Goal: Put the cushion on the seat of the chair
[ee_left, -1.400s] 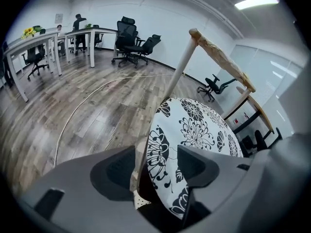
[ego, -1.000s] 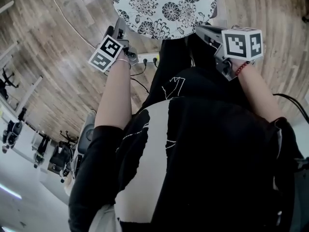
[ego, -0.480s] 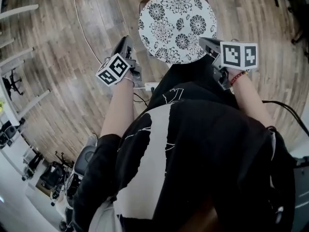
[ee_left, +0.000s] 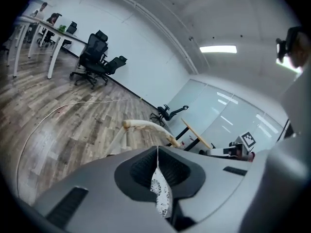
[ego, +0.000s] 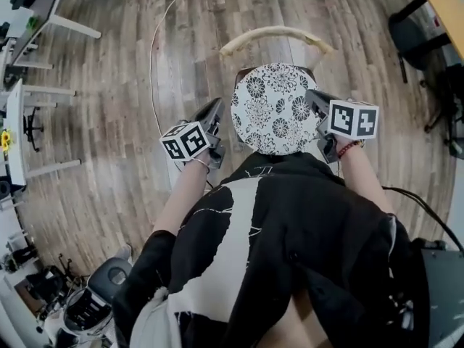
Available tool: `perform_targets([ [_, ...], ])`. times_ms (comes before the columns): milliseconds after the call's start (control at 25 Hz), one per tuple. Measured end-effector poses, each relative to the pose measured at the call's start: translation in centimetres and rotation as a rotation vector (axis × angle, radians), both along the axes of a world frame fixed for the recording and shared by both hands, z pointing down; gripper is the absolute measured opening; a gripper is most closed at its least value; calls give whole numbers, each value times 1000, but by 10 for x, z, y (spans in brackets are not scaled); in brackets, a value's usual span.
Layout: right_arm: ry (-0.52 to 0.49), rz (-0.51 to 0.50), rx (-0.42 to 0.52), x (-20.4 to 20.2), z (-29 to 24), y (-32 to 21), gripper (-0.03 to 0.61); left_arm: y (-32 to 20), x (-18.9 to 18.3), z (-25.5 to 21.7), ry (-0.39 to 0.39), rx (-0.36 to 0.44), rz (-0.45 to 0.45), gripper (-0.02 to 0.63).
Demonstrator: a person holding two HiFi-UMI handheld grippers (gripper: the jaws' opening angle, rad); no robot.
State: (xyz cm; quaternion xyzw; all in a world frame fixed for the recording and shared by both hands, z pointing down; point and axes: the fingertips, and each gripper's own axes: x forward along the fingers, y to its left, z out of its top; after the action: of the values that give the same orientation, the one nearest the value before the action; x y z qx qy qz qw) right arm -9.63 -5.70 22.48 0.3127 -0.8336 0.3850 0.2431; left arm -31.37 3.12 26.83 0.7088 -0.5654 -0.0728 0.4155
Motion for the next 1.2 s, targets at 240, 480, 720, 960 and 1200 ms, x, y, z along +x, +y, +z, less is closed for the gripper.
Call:
perform_targets([
  [240, -76, -46, 136, 8, -50, -16, 14, 3, 35, -63, 26, 123, 6, 20],
  [480, 30, -198, 240, 45, -74, -7, 14, 24, 71, -102, 46, 185, -97, 20],
  [720, 13, -247, 221, 86, -79, 1, 14, 44, 110, -108, -2, 170, -161, 20],
  [960, 32, -322, 268, 101, -81, 8, 14, 69, 122, -112, -53, 167, -249, 20],
  [1200, 26, -366, 271, 105, -89, 18, 14, 77, 125, -123, -81, 190, -290, 21],
])
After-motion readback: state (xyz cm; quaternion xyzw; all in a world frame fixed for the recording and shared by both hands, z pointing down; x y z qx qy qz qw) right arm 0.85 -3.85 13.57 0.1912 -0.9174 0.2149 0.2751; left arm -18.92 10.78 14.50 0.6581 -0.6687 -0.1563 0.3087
